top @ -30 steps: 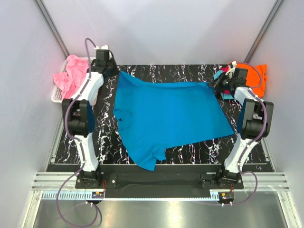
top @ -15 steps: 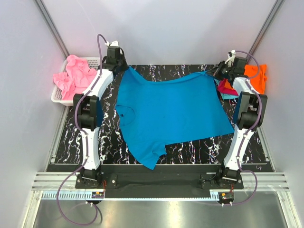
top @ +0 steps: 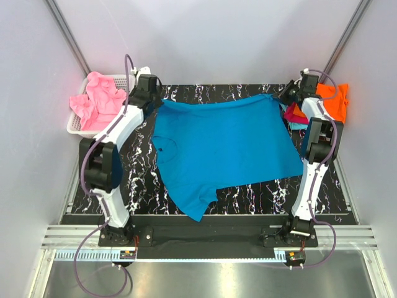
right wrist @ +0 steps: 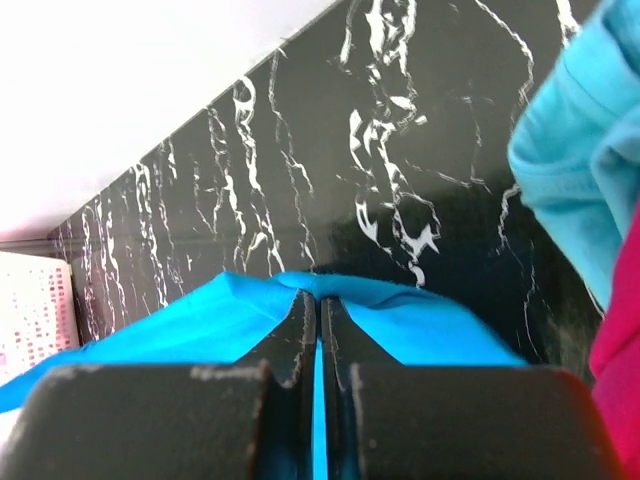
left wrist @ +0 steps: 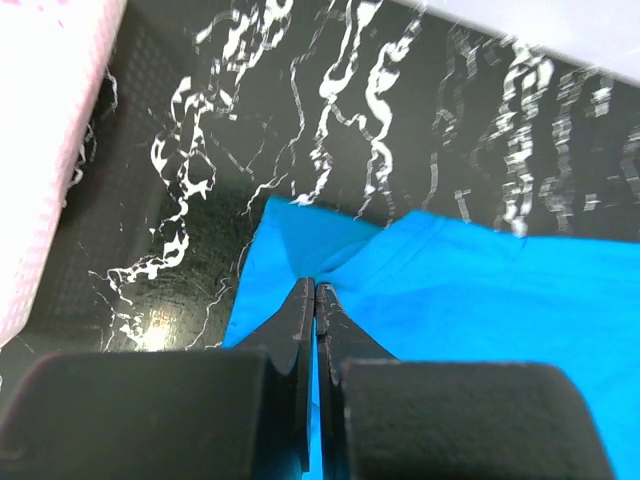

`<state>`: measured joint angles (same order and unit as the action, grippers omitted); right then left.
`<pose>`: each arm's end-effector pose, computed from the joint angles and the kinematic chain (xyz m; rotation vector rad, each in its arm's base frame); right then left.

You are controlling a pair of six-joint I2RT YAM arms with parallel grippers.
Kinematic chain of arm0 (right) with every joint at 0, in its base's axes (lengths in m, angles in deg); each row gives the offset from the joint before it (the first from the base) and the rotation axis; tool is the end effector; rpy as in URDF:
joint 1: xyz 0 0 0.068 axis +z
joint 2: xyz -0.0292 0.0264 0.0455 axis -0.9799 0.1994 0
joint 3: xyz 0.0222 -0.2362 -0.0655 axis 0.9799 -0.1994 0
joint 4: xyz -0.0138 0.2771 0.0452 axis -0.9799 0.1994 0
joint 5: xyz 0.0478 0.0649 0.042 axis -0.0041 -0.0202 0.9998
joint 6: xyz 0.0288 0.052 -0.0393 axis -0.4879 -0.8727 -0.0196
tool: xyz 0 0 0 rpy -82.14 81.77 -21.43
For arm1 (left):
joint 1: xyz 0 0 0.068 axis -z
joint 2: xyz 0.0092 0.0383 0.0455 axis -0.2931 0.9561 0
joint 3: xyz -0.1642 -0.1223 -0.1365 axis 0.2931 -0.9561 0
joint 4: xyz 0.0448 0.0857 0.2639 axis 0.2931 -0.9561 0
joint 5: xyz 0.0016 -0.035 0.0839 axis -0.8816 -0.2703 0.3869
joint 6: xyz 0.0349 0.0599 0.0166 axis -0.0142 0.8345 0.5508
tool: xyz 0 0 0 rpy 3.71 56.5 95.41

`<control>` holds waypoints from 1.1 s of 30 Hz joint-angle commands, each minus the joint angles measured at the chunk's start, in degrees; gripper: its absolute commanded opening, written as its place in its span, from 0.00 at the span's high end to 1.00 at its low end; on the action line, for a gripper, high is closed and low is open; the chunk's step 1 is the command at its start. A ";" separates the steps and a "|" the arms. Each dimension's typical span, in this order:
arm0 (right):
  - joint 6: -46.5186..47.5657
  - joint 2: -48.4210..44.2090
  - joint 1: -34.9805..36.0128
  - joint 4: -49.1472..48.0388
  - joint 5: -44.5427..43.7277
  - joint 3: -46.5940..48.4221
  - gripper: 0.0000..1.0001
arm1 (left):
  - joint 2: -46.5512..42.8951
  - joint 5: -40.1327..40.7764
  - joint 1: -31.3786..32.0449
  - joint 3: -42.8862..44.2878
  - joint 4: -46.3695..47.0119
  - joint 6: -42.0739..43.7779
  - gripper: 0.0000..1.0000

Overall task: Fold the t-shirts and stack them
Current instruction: Fold the tshirt

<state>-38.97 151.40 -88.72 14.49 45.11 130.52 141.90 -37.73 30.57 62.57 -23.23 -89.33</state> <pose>0.5554 -0.0728 0.1553 0.4895 2.1234 0.7198 0.4567 -0.0936 0.2465 -0.3581 2.1327 -0.0842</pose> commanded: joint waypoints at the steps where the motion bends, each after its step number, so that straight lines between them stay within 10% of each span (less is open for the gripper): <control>1: -1.71 -1.44 0.11 0.22 -1.38 1.07 1.00 | -6.23 2.52 -0.07 -3.98 4.94 -0.38 1.00; 33: 0.05 -20.51 0.11 7.07 -10.69 -20.20 1.00 | -17.84 -0.13 3.80 -21.66 2.66 -2.67 1.00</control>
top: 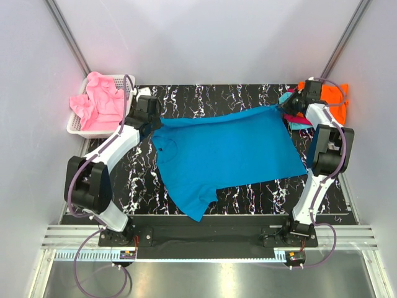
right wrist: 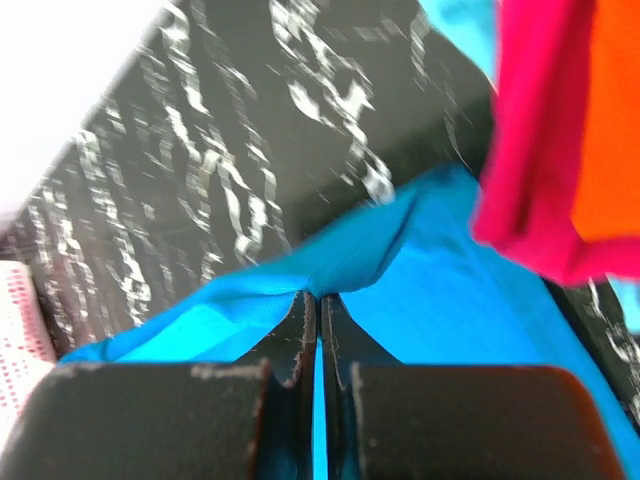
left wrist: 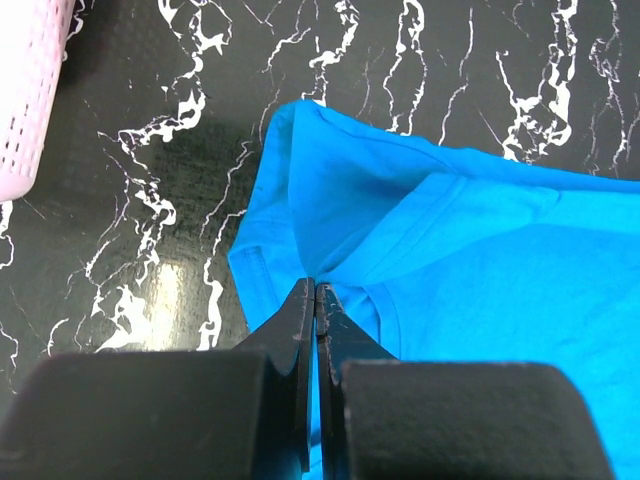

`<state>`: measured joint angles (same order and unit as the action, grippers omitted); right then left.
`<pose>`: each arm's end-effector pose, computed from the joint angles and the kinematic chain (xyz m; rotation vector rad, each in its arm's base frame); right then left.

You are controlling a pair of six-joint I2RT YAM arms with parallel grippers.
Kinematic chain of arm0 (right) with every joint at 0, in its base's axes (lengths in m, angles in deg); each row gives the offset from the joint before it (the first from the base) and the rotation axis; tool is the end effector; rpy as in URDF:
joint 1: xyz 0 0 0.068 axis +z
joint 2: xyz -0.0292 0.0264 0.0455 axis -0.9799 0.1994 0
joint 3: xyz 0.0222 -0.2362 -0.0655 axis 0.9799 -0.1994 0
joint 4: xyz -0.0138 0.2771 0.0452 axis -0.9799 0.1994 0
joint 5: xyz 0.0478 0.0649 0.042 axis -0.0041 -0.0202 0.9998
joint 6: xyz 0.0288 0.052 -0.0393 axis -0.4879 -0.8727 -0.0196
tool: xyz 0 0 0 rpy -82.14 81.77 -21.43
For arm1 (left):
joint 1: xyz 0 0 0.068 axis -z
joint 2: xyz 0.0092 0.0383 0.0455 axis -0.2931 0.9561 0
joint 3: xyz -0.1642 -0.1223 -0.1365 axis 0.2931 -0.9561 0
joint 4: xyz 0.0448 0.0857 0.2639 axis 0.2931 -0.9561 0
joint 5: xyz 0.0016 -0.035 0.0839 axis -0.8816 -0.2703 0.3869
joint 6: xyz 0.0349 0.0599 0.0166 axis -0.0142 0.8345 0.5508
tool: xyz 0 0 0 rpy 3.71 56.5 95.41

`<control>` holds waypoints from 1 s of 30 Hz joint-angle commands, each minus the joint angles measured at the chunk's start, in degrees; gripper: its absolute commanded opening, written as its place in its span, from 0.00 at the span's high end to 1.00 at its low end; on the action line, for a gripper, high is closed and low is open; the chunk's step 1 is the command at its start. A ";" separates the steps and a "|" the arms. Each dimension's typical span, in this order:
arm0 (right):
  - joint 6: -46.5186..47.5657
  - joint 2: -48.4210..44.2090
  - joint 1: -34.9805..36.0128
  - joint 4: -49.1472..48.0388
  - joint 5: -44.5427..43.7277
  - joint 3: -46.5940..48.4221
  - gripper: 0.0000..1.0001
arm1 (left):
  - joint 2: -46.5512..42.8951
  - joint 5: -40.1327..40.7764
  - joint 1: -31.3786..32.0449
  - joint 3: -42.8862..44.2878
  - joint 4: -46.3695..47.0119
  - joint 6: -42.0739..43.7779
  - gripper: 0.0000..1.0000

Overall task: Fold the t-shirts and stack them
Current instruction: Fold the tshirt

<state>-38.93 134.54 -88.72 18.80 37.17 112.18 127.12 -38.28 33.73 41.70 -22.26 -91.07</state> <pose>0.4930 -0.0692 0.1778 0.6199 2.1988 0.5708 0.3831 -0.0990 0.2182 -0.3232 2.2264 -0.1035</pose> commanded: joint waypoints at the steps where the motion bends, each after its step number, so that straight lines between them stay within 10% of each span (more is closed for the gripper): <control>1: -0.17 -4.02 0.11 3.20 -2.85 -2.31 1.00 | -3.32 0.59 0.97 -0.96 1.61 -1.09 1.00; 24: -0.35 -10.17 0.11 8.56 -8.39 -12.24 1.00 | -7.98 5.43 6.34 -8.61 -3.66 -5.75 1.00; 30: -0.79 -13.33 0.11 9.54 -11.99 -14.70 0.58 | -9.82 12.87 6.78 -11.33 -9.80 -15.91 0.81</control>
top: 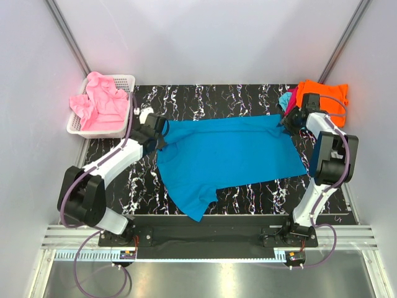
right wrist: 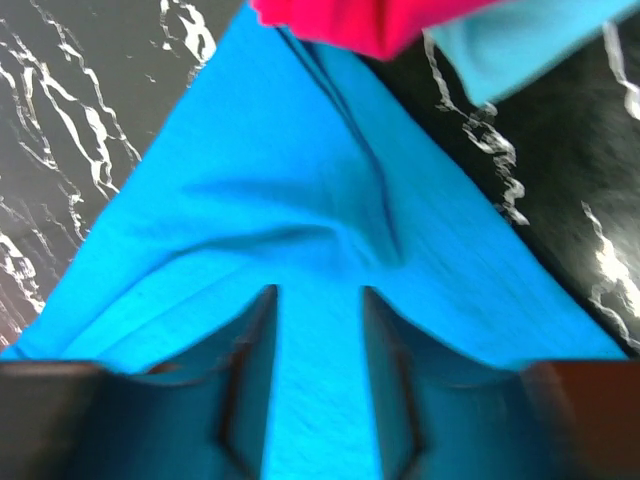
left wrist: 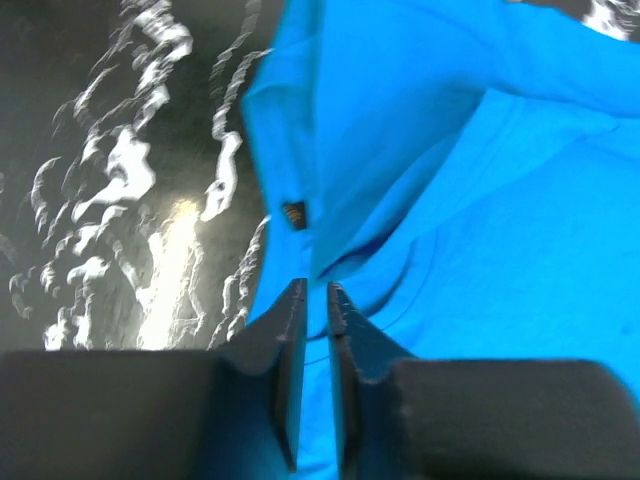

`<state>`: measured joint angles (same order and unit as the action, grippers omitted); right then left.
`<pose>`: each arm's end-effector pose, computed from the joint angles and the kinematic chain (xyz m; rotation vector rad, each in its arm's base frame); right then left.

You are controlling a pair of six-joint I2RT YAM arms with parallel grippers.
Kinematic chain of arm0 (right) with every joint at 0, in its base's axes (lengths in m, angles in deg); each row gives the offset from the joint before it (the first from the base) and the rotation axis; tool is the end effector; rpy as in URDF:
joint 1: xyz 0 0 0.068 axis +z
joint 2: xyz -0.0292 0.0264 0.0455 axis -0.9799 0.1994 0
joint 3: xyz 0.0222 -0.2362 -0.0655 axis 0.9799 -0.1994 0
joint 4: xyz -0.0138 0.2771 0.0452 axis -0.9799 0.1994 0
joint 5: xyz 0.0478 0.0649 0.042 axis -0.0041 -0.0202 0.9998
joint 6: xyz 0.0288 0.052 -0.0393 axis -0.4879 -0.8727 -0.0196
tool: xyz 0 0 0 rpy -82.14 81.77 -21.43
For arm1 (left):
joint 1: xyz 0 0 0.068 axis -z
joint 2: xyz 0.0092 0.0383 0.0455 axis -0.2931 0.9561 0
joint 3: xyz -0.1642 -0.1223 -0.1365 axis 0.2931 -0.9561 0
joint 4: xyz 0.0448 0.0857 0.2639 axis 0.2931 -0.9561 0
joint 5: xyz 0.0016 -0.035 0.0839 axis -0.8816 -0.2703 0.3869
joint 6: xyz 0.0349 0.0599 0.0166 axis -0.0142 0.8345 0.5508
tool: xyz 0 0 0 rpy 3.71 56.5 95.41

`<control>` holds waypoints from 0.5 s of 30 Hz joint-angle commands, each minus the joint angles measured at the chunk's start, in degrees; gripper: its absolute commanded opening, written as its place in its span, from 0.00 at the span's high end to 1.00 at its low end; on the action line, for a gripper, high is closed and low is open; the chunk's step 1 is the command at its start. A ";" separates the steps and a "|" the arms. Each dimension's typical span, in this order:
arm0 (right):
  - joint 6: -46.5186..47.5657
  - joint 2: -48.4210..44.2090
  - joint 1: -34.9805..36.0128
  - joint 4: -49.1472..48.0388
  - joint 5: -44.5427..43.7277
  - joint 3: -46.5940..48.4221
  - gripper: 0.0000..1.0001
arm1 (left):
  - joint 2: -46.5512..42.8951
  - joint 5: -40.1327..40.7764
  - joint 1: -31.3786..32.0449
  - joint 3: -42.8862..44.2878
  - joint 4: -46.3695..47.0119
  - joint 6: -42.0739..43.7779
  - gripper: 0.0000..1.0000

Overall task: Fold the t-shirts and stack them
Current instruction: Fold the tshirt

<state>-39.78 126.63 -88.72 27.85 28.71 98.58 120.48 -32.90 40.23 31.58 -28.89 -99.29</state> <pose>0.4324 -0.0667 0.1409 0.8281 2.4063 0.3886 0.3273 -0.1179 0.1865 -0.3858 2.3486 -0.0359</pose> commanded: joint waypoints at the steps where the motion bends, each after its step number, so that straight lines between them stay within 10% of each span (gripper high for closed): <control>1: -0.02 -5.86 0.11 0.40 -3.71 -1.28 0.52 | -4.32 8.57 0.46 -1.82 -3.72 -9.12 0.77; 9: 0.15 -7.53 0.11 0.49 -1.61 -1.90 0.44 | -3.98 7.27 0.81 -2.71 -3.29 -11.86 0.65; 15: 2.52 -5.43 1.87 0.49 2.00 -1.99 0.46 | 2.43 -13.53 0.81 0.19 6.89 -3.43 0.65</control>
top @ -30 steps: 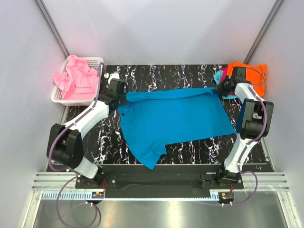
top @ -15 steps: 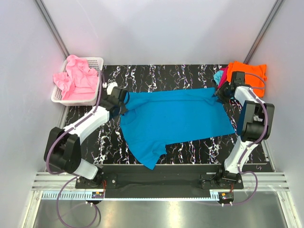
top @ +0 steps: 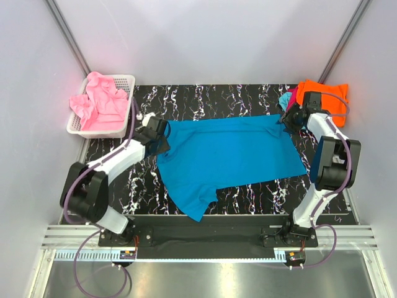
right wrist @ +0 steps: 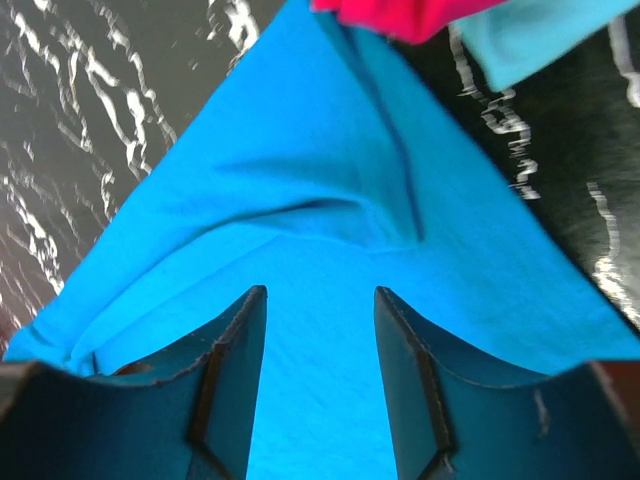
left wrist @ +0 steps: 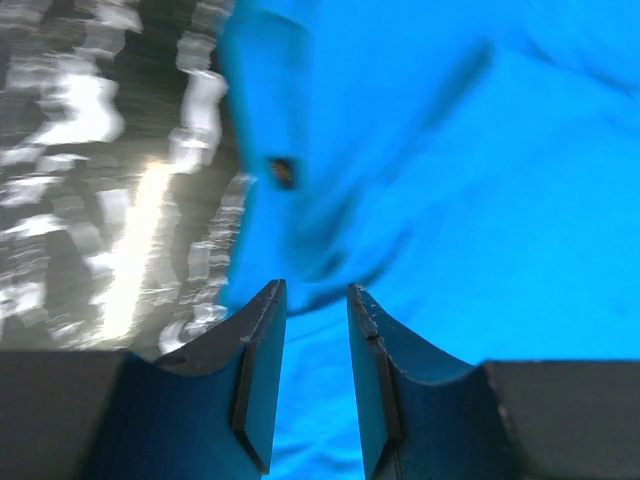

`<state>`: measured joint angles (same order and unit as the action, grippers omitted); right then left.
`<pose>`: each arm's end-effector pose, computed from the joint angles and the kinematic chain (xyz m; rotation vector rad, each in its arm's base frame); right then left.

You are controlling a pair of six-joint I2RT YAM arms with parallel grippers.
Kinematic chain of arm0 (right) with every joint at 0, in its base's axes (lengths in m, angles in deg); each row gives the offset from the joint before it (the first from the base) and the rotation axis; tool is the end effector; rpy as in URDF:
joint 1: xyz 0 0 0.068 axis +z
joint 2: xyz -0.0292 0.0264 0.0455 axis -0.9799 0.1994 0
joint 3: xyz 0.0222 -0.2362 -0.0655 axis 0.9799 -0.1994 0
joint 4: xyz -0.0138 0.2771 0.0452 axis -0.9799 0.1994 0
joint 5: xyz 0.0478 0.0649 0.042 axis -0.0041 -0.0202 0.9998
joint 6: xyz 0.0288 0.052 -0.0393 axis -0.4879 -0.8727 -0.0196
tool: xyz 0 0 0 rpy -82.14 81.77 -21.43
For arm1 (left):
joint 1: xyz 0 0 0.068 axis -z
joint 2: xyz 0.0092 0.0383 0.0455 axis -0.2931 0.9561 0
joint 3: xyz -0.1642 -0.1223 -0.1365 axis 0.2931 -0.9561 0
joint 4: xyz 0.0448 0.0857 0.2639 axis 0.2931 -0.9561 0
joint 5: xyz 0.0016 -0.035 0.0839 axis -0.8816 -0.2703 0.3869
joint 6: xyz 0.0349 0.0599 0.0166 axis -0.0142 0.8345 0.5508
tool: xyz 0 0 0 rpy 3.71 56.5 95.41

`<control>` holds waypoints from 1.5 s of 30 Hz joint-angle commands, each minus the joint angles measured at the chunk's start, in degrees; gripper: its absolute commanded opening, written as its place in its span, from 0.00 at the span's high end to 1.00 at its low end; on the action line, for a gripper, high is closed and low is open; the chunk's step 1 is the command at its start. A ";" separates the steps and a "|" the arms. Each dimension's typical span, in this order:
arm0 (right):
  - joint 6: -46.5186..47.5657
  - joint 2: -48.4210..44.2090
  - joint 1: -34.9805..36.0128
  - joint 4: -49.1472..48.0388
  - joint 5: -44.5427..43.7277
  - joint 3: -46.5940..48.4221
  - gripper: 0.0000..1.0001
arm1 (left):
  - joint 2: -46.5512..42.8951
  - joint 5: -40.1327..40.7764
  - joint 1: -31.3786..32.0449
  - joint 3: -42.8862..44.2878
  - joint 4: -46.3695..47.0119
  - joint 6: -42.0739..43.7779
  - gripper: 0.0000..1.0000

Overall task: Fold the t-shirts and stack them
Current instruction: Fold the tshirt

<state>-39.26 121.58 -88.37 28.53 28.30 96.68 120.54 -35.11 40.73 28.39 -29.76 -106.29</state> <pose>0.4221 -0.0626 0.1650 0.7933 2.3720 0.3828 0.3156 -0.1184 0.1653 -0.5032 2.4075 -0.0895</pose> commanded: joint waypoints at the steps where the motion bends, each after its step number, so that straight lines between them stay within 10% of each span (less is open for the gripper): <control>1: 2.09 0.06 1.87 -0.28 2.68 -0.08 0.47 | 4.11 -13.71 0.31 3.99 9.00 4.35 0.65; 18: 3.67 3.40 7.93 -2.65 6.46 -0.44 0.48 | 28.20 -10.31 -3.20 27.55 11.04 5.07 0.47; 45: 2.70 2.70 8.11 -3.44 6.46 -2.19 0.50 | 29.71 -14.79 -4.96 26.06 8.84 1.90 0.67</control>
<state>-36.42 125.04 -80.59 26.52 33.87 94.91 152.45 -48.66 35.79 55.80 -21.48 -103.88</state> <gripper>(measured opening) 0.505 0.330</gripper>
